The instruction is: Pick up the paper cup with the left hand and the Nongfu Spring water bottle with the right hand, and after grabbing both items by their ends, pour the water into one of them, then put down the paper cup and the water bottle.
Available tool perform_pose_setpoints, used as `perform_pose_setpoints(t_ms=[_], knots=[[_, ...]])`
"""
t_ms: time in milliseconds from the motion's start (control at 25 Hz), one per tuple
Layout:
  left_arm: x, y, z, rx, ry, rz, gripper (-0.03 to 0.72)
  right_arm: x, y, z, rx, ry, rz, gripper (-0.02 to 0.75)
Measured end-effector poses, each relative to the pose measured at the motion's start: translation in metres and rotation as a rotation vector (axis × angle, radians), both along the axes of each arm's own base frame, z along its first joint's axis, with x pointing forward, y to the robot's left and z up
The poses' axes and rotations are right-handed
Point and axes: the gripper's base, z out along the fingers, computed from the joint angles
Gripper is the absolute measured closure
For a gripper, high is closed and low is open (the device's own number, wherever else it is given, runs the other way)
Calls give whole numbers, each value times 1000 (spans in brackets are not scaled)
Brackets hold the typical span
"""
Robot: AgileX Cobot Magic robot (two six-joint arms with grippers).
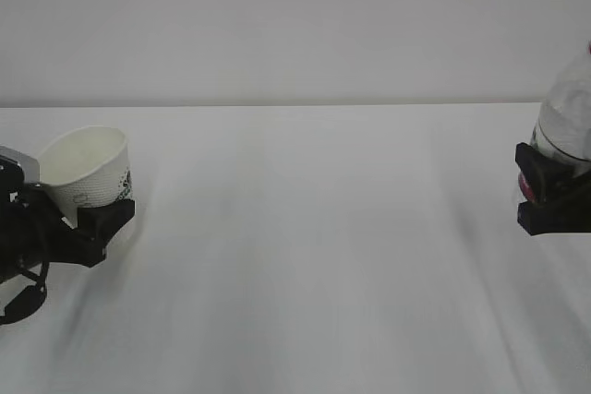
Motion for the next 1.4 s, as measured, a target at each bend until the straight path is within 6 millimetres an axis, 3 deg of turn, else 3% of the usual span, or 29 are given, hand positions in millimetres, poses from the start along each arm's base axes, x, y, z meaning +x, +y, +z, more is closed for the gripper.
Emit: perform_pose_setpoints(t_ms=[280,600,1400], knots=[[-18,1,11,-3,-3,3,170,-6,-1,-5,11,27,-3,287],[-38,1,21,-11,-4,-4,171,-9,0,4,37,3,9,287],[-66,-4,53,-76,-75,-66,171,-44,-8,16,141,53,-52,288]])
